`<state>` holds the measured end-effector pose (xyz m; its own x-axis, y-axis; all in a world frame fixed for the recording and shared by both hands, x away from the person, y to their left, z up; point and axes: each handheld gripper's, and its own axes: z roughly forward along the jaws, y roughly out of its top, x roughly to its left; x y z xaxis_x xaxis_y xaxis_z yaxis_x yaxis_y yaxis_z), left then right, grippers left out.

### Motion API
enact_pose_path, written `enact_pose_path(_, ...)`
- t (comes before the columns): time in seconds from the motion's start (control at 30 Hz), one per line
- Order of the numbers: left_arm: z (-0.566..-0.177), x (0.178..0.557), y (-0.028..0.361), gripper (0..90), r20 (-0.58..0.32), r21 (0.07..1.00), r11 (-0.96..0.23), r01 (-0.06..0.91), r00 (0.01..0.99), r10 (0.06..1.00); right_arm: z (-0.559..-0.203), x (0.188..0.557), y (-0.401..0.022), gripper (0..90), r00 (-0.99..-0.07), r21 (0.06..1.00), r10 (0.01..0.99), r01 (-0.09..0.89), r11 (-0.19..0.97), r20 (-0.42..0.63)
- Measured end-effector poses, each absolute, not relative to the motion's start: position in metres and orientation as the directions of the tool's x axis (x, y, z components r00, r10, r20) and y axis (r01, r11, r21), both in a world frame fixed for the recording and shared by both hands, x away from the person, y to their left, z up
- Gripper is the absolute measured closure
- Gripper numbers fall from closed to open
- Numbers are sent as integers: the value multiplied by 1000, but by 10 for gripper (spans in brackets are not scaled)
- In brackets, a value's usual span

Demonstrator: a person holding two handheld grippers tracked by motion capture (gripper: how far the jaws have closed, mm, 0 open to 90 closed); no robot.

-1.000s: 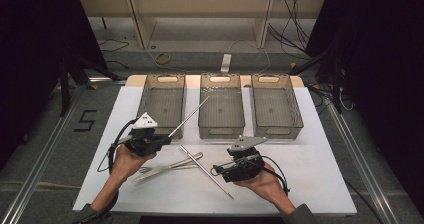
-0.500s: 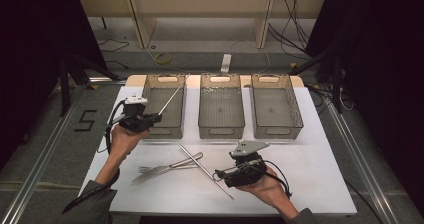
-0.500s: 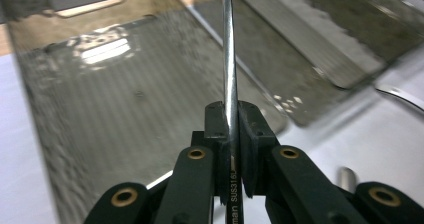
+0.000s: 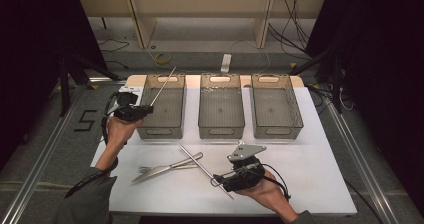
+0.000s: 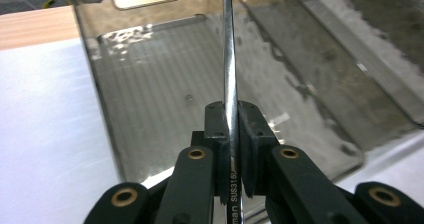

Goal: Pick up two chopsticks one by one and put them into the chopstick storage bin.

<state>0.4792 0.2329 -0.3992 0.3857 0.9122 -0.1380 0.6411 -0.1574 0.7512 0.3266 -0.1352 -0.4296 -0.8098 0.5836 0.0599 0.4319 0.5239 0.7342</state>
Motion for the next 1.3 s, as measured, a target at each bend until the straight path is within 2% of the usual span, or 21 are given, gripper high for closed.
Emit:
enact_pose_path(0.27, -400, 487, 244, 834, -148, 747, -121, 653, 341, 928, -430, 327, -137, 252, -804, 730, 591, 441, 522, 63)
enact_pose_path(1.3, -422, 511, 236, 818, -166, 663, -90, 743, 263, 950, -427, 322, -134, 236, -821, 751, 567, 414, 514, 64)
